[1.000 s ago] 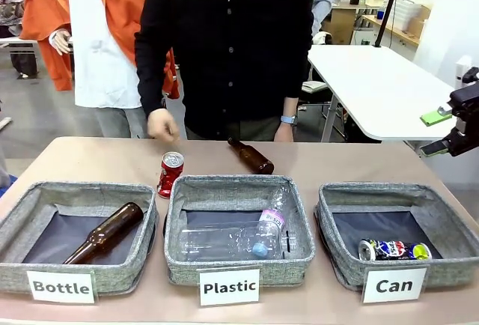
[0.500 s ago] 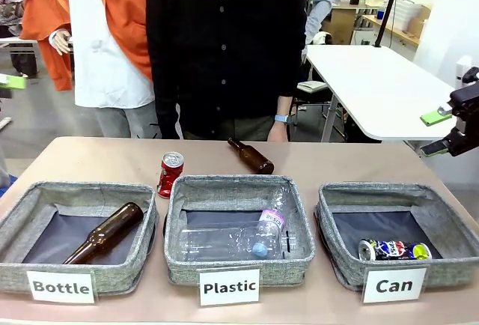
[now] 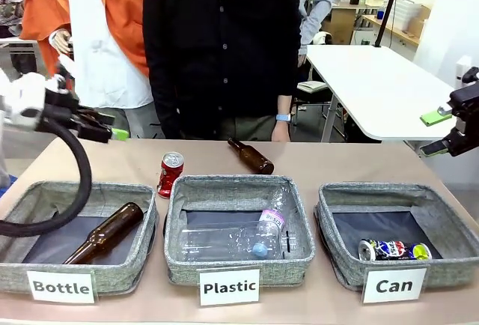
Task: Sort the can waste into the basket.
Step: Pick up the can waste from the table and place it in the right Fabric basket.
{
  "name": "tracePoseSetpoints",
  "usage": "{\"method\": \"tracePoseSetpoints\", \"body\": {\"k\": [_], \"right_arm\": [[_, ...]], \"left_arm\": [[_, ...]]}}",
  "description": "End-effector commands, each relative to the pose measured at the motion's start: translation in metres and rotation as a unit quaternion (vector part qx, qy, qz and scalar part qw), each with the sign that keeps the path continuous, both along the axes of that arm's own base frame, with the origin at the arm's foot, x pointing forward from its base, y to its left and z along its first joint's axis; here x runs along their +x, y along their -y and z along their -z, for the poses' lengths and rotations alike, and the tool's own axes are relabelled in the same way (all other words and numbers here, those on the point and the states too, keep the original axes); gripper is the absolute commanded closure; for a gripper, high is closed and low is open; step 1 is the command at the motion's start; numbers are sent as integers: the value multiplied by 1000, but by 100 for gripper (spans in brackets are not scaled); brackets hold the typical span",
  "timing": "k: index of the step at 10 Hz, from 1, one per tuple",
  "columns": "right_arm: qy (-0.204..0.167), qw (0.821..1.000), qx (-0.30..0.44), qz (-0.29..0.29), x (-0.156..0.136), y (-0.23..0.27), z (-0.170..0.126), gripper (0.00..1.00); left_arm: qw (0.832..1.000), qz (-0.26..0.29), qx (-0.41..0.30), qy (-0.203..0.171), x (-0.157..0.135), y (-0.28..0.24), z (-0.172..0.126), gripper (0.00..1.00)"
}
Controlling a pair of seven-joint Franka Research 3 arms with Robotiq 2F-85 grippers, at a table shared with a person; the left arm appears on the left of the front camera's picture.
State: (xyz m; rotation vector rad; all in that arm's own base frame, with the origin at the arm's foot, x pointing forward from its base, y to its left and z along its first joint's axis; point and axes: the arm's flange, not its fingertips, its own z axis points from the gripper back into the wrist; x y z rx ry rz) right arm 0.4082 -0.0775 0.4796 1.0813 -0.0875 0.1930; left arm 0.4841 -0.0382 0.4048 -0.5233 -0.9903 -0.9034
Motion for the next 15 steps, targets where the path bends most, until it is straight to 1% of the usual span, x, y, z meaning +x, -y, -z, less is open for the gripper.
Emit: {"method": "tracePoseSetpoints", "body": {"k": [1,2,5,6,7,8,9,10,11,12,13,14,15], "right_arm": [[9,1000,0,-8,-1,3,-2,0],[9,1000,0,-8,-1,3,-2,0],[9,1000,0,-8,-1,3,-2,0],[9,1000,0,-8,-1,3,-2,0],[9,1000,0,-8,-1,3,-2,0],[9,1000,0,-8,-1,3,-2,0],[9,1000,0,-8,-1,3,-2,0],[9,1000,0,-8,-1,3,-2,0],[9,1000,0,-8,-1,3,-2,0],[9,1000,0,-8,-1,3,-2,0],[9,1000,0,-8,-1,3,-2,0],[9,1000,0,-8,-1,3,-2,0],[9,1000,0,-8,-1,3,-2,0]], "left_arm": [[1000,9,-19,3,14,4,14,0],[1000,0,0,0,0,0,0,0],[1000,0,0,0,0,0,0,0],[1000,6,0,2,7,3,6,0],[999,19,-4,-38,32,-9,7,0],[995,85,22,-41,57,-5,11,0],[985,165,40,-38,68,5,16,0],[977,206,53,-20,73,12,22,0],[965,255,65,-2,74,19,26,0],[957,279,76,20,78,27,36,0],[942,321,92,23,84,36,46,0],[932,349,96,24,88,41,54,0],[922,374,97,11,91,46,62,0]]}}
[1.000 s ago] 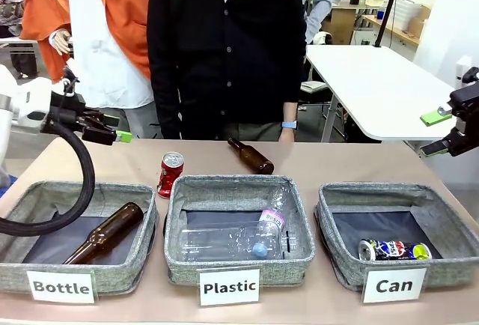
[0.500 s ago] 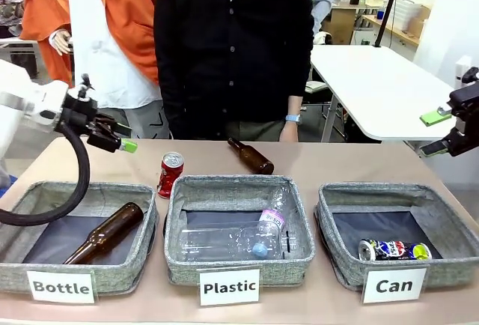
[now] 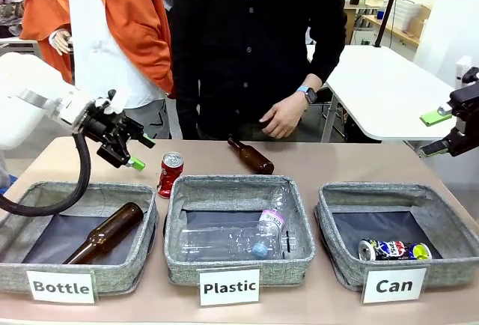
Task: Sort the can waste into the basket.
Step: Pick up the can waste from the table and place it in the right Fabric basket.
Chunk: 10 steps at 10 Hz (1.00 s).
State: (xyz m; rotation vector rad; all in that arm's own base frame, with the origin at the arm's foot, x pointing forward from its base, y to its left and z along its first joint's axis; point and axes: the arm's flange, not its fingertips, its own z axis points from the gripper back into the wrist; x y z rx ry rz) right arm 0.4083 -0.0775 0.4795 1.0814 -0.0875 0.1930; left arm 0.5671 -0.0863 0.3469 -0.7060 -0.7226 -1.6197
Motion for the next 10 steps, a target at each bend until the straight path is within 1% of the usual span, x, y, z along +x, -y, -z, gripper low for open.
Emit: {"method": "tracePoseSetpoints", "body": {"k": [1,3,6,8,10], "right_arm": [[9,1000,0,-8,-1,2,-2,0],[9,1000,0,-8,-1,2,-2,0],[9,1000,0,-8,-1,2,-2,0],[9,1000,0,-8,-1,2,-2,0],[9,1000,0,-8,-1,2,-2,0]], "left_arm": [[999,32,6,-23,11,2,13,0],[998,32,10,-58,22,14,32,0],[996,34,9,-77,40,36,48,0],[996,36,21,-80,42,51,58,0],[995,40,14,-88,46,58,64,0]]}}
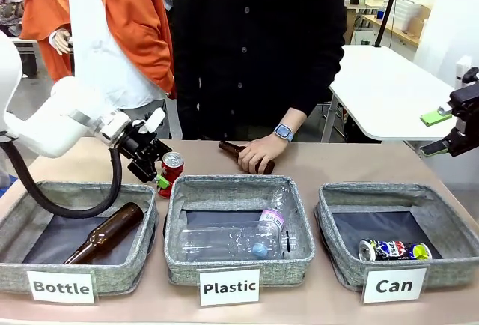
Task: Sort the can waste into the basket.
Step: Pick up the can waste from the table and place it in the right Fabric basket.
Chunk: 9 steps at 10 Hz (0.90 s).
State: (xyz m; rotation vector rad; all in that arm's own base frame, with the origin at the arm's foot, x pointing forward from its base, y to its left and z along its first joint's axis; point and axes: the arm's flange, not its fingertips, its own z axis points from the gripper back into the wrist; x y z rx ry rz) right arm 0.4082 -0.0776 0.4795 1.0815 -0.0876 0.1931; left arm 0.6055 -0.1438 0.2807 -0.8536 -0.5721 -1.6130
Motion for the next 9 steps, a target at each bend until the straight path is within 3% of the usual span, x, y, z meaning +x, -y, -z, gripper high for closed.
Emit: {"method": "tracePoseSetpoints", "body": {"k": [1,4,5,6,7,9], "right_arm": [[9,1000,0,-8,-1,2,-2,0],[9,1000,0,-8,-1,2,-2,0],[9,1000,0,-8,-1,2,-2,0],[9,1000,0,-8,-1,2,-2,0],[9,1000,0,-8,-1,2,-2,0],[9,1000,0,-8,-1,2,-2,0]], "left_arm": [[1000,8,1,-5,8,4,-1,0],[999,10,-30,-23,8,7,4,0],[999,20,-34,-15,6,5,5,48],[999,22,-38,-16,5,5,3,58],[999,22,-37,-12,5,4,2,100],[999,22,-48,-8,5,3,-1,100]]}}
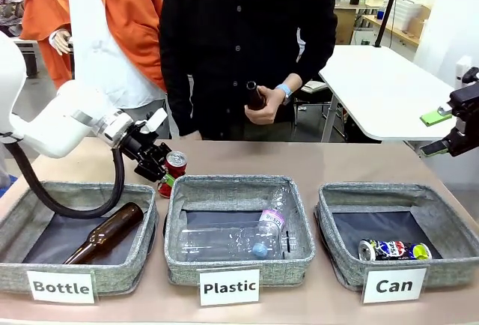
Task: Sort the can waste into the basket.
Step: Pick up the can waste from the table and place it in the right Fabric basket.
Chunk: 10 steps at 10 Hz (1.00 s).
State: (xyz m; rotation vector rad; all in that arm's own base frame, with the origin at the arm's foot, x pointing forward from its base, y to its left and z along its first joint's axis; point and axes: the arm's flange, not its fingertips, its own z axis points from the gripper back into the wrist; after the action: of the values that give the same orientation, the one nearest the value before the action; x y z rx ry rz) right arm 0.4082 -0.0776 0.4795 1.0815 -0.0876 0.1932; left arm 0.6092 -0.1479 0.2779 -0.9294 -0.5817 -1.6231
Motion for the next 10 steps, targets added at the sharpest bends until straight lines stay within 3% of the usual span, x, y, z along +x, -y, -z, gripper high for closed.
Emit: {"method": "tracePoseSetpoints", "body": {"k": [1,3,5,6,7,8,9,10], "right_arm": [[9,1000,0,-8,-1,2,-2,0],[9,1000,0,-8,-1,2,-2,0],[9,1000,0,-8,-1,2,-2,0],[9,1000,0,-8,-1,2,-2,0],[9,1000,0,-8,-1,2,-2,0],[9,1000,0,-8,-1,2,-2,0],[9,1000,0,-8,-1,2,-2,0],[9,1000,0,-8,-1,2,-2,0]], "left_arm": [[1000,0,-28,9,1,-4,-7,85],[998,-6,-63,15,-4,-21,-28,100],[995,-33,-90,29,-16,-49,-66,100],[994,-38,-97,15,-25,-62,-82,100],[994,-48,-99,-22,-42,-76,-101,100],[994,-53,-85,-44,-72,-83,-117,100],[998,-7,-59,-33,-115,-78,-126,100],[999,-11,-17,45,-165,-78,-133,100]]}}
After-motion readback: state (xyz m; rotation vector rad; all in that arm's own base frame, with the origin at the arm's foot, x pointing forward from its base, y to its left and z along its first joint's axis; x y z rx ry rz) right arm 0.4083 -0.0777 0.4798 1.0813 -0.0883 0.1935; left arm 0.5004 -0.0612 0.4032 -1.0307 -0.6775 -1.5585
